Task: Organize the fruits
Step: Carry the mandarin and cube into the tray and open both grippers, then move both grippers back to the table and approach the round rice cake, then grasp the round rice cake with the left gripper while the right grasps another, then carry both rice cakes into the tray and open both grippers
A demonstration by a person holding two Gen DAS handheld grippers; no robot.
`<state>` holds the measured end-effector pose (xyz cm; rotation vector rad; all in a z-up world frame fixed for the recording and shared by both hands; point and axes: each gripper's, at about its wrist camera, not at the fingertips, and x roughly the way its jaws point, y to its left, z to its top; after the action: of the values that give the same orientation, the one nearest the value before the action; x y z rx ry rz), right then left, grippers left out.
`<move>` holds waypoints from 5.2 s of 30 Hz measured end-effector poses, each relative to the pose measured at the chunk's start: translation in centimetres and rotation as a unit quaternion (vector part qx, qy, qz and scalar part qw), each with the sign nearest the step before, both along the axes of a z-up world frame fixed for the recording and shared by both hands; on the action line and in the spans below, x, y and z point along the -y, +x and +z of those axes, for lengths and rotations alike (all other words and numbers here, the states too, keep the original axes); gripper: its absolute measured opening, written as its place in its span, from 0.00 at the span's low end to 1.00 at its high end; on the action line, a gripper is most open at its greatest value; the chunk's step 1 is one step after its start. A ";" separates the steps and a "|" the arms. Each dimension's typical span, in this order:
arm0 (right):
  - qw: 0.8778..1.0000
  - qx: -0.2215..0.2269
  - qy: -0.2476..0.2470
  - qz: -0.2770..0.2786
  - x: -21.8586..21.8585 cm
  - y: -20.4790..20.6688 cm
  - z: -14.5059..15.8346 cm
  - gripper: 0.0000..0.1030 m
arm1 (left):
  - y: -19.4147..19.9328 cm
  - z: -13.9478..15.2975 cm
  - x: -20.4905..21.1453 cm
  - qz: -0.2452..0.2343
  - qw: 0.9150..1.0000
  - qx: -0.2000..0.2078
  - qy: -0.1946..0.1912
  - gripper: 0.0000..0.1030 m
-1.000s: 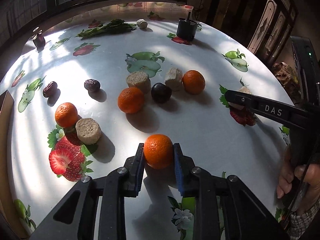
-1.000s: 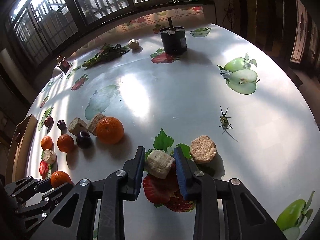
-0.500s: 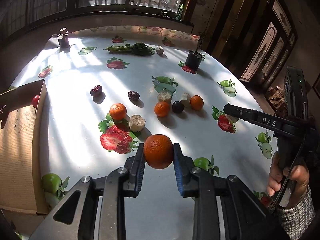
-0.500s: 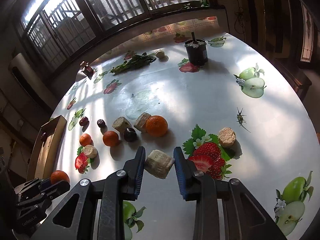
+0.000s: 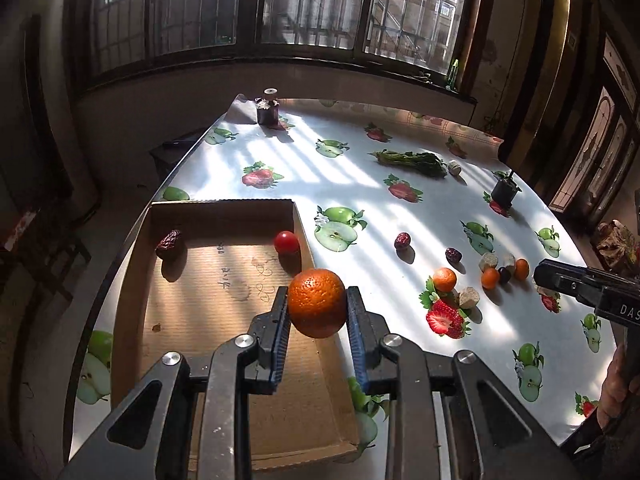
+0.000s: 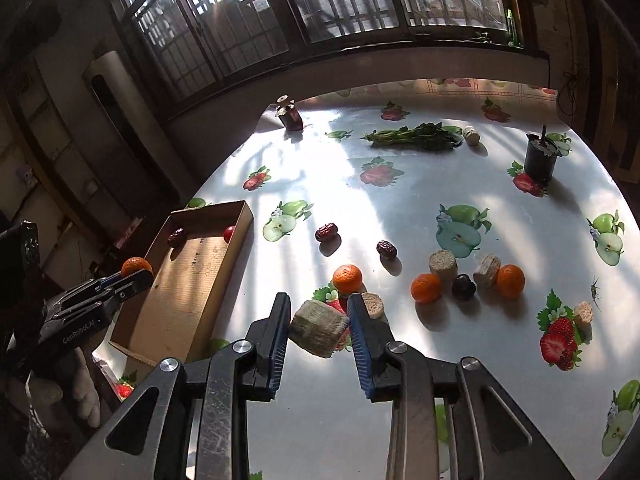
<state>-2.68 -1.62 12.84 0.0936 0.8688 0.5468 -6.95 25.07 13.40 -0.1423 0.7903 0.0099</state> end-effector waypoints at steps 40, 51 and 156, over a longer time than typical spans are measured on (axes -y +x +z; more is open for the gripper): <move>0.989 -0.094 -0.040 0.107 -23.9 8.8 -9.1 0.51 | 5.1 -6.5 -15.0 0.170 0.976 -0.093 -0.099 0.41; 0.997 -0.037 -0.014 0.059 -10.7 2.6 -5.4 0.53 | -0.8 -1.1 -4.6 0.091 0.991 -0.021 -0.097 0.58; 0.980 -0.079 -0.084 0.161 -25.1 3.1 -11.2 0.29 | 2.3 -10.4 -13.5 0.180 0.973 -0.137 -0.042 0.29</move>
<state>0.42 23.50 1.62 -0.1630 1.0916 0.7731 -4.68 38.61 3.03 -0.3693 1.0331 0.3455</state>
